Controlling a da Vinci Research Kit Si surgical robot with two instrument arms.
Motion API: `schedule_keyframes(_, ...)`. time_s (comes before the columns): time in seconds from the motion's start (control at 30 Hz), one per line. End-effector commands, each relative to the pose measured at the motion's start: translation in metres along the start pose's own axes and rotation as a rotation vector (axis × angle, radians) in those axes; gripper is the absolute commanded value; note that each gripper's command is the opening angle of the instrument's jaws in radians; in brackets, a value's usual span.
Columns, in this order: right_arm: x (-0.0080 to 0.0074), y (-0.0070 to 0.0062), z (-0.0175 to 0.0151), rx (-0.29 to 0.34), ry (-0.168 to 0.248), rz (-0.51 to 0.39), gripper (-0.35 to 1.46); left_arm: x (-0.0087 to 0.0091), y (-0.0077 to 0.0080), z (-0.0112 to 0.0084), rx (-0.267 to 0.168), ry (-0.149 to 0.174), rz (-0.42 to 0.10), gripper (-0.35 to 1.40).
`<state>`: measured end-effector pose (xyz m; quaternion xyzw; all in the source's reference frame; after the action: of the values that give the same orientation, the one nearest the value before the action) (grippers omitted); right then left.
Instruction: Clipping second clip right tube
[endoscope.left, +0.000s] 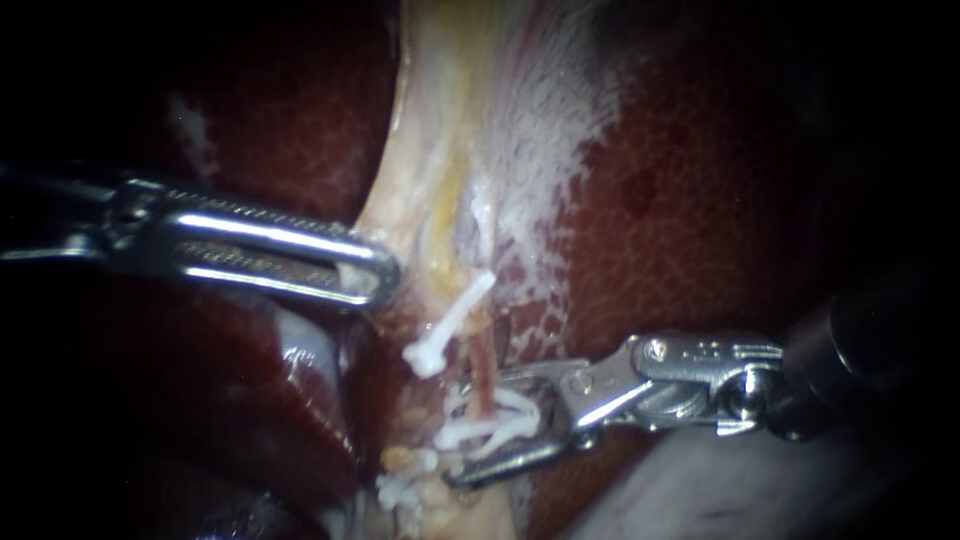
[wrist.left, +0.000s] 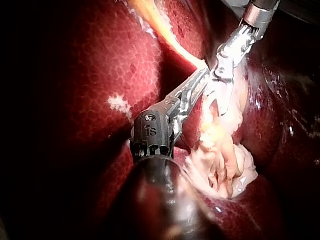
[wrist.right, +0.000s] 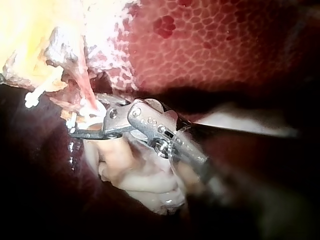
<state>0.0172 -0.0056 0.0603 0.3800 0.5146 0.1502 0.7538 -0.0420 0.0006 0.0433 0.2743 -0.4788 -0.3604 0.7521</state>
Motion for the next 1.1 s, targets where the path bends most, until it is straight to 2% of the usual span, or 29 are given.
schedule_keyframes(0.03,0.0001,0.0000,-0.0002,0.002,-0.002,-0.001,0.49,0.0000,0.0002,0.0000,0.002,-0.001,0.000,-0.35)
schedule_keyframes(0.2,0.0005,0.0000,-0.0008,0.005,-0.001,0.008,0.46,0.0002,0.0009,0.0000,-0.003,-0.002,0.000,-0.35)
schedule_keyframes(0.43,0.0003,0.0005,-0.0008,0.005,-0.001,0.013,0.36,0.0002,0.0010,0.0001,-0.004,-0.002,0.000,-0.35)
schedule_keyframes(0.5,0.0001,0.0007,-0.0009,0.005,-0.002,0.012,0.24,0.0001,0.0010,0.0001,-0.003,-0.002,0.000,-0.35)
schedule_keyframes(0.63,-0.0007,0.0011,-0.0014,0.006,-0.010,0.008,-0.13,0.0001,0.0011,0.0002,-0.004,-0.002,0.000,-0.35)
schedule_keyframes(0.77,-0.0014,0.0013,-0.0020,0.008,-0.021,0.005,-0.35,0.0001,0.0011,0.0002,-0.004,-0.003,0.000,-0.35)
schedule_keyframes(1.1,-0.0015,0.0012,-0.0023,0.004,-0.029,0.005,-0.35,0.0001,0.0011,0.0002,-0.004,-0.003,0.000,-0.35)
